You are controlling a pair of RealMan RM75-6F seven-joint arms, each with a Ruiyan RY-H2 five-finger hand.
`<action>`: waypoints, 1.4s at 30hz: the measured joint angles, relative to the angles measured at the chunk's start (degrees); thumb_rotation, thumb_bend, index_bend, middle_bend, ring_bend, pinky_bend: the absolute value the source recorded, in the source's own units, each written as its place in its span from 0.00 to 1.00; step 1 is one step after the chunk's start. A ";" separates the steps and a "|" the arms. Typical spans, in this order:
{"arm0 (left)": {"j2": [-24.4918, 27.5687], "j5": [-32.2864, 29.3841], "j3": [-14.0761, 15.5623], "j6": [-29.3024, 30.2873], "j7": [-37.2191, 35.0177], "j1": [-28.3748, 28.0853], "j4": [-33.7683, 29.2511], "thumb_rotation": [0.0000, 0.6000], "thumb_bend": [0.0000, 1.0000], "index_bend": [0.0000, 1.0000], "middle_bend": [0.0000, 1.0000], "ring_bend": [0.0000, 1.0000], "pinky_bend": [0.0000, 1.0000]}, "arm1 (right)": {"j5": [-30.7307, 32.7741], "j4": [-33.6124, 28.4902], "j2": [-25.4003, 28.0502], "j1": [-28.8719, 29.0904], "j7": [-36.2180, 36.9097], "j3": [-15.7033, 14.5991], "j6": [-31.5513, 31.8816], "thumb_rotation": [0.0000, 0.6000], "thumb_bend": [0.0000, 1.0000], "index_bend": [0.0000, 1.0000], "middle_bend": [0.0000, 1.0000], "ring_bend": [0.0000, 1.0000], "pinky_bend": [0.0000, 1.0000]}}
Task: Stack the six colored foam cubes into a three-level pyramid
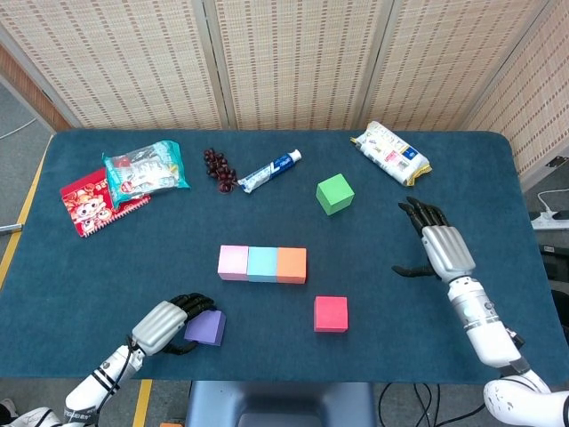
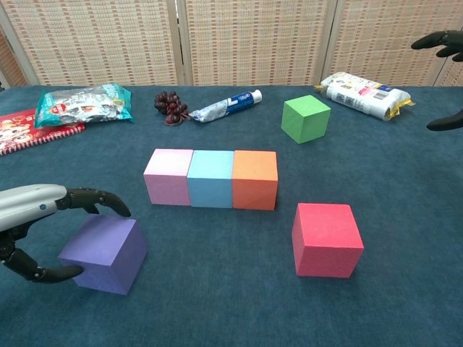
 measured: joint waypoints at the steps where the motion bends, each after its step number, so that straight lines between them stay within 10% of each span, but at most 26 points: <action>1: -0.28 -0.08 -0.02 -0.01 0.00 0.02 0.15 1.00 0.31 0.31 0.25 0.21 0.30 | -0.09 0.14 -0.02 -0.12 0.22 0.07 -0.10 1.00 0.15 0.00 0.00 0.00 0.00; 18: 5.06 -2.42 -7.62 4.88 -2.09 -1.77 -5.77 1.00 0.31 0.39 0.37 0.33 0.43 | -2.34 0.43 1.53 -2.94 3.59 0.91 1.25 1.00 0.15 0.00 0.00 0.00 0.00; 30: 4.69 -9.03 -16.00 -7.60 -8.37 -13.61 -1.42 1.00 0.31 0.39 0.36 0.29 0.37 | -2.05 -1.20 3.25 -4.66 3.19 1.56 2.34 1.00 0.15 0.00 0.00 0.00 0.00; 42: 0.55 -8.73 -16.29 -12.31 -11.42 -19.21 6.58 1.00 0.31 0.38 0.35 0.28 0.36 | -0.18 -1.86 3.29 -5.29 1.36 2.20 2.50 1.00 0.15 0.00 0.00 0.00 0.00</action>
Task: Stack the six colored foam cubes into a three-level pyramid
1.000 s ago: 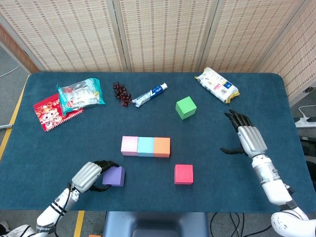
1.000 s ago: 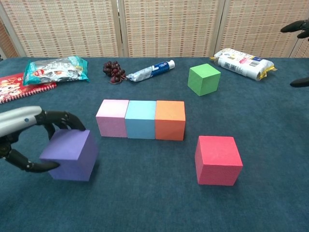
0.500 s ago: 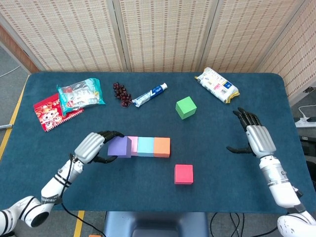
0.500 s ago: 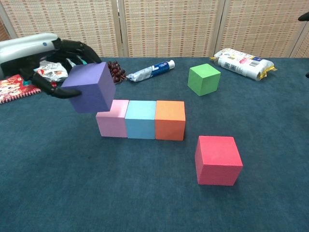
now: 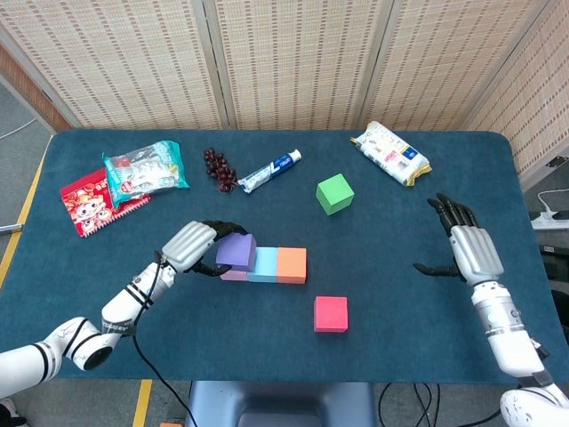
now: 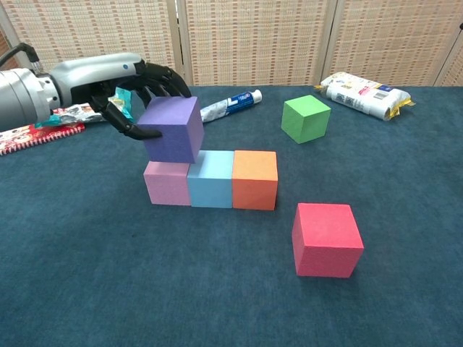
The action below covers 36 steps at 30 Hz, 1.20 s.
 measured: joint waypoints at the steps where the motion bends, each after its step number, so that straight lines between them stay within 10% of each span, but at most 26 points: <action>1: -0.38 -0.07 0.05 -0.16 -0.16 -0.27 0.58 1.00 0.31 0.38 0.35 0.28 0.35 | 0.20 0.01 -0.07 0.03 -0.21 0.10 -0.14 1.00 0.15 0.00 0.00 0.00 0.00; 36: -3.57 -9.20 -0.36 -3.06 9.38 -2.72 -1.57 1.00 0.31 0.37 0.33 0.27 0.35 | 0.08 2.18 -0.46 -0.71 1.55 0.76 -2.11 1.00 0.15 0.00 0.00 0.00 0.00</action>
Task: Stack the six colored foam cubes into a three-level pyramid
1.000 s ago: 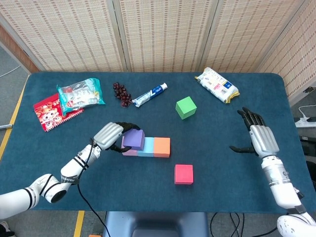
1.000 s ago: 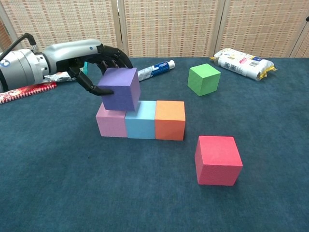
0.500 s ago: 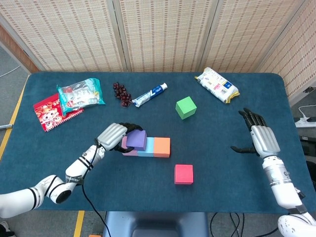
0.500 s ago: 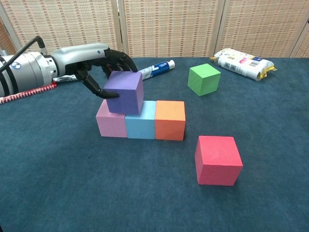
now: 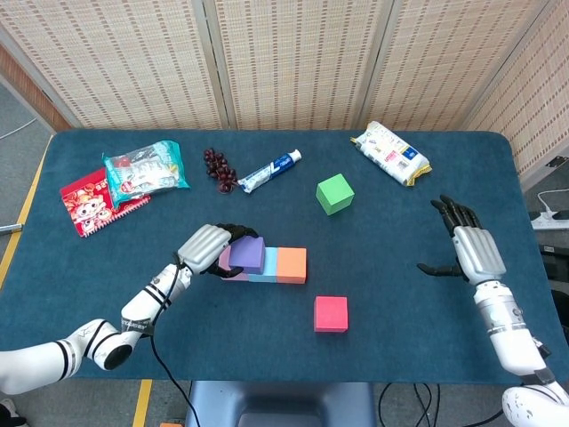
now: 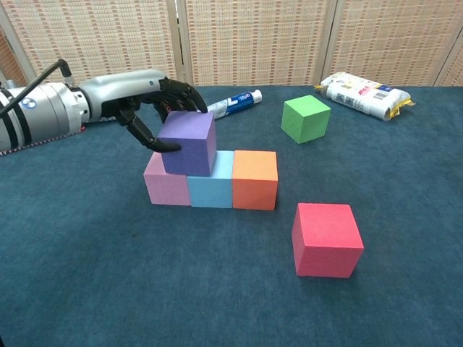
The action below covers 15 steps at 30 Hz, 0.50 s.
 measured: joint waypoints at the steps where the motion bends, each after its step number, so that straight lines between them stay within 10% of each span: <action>1: -0.07 -0.04 0.03 -0.01 0.07 -0.01 0.03 1.00 0.31 0.37 0.33 0.27 0.35 | 0.00 0.05 -0.02 0.00 0.05 0.02 -0.06 1.00 0.15 0.00 0.00 0.00 0.00; 15: -0.12 -0.17 0.27 0.13 0.16 -0.04 0.39 1.00 0.32 0.36 0.33 0.27 0.34 | -0.13 0.33 -0.04 -0.09 0.36 0.31 -0.35 1.00 0.15 0.00 0.00 0.00 0.00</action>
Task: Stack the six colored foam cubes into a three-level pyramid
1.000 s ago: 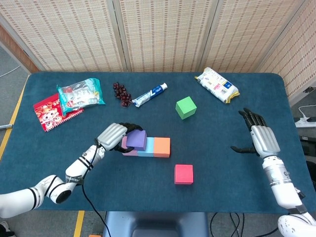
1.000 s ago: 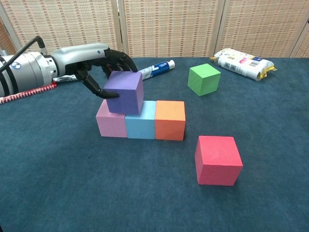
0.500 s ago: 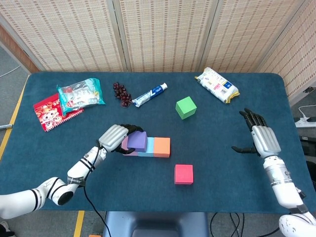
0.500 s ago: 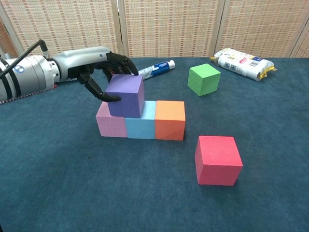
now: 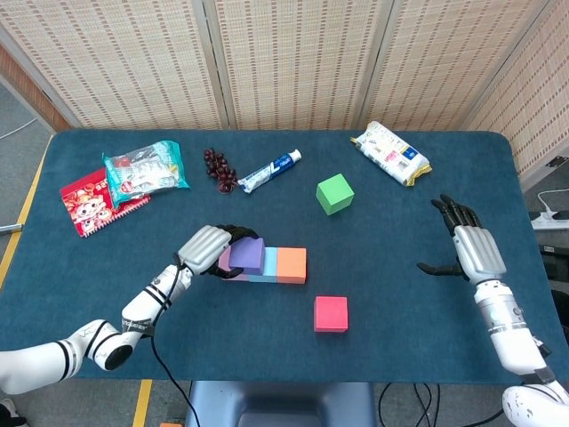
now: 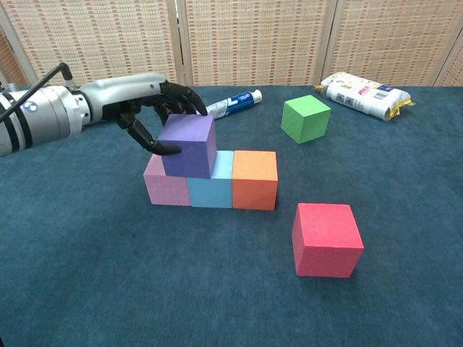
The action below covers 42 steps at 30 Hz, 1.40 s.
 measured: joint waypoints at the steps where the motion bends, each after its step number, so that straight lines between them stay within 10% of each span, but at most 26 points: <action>1: 0.05 0.02 -0.02 0.06 0.01 0.00 -0.01 1.00 0.32 0.36 0.33 0.27 0.34 | 0.02 0.01 -0.01 0.01 -0.04 0.03 -0.01 1.00 0.15 0.00 0.00 0.00 0.00; 42: -0.20 0.03 0.79 0.29 1.48 0.21 -0.58 1.00 0.32 0.21 0.20 0.18 0.32 | -0.02 0.25 0.01 -0.24 0.60 0.34 -0.54 1.00 0.15 0.00 0.00 0.00 0.00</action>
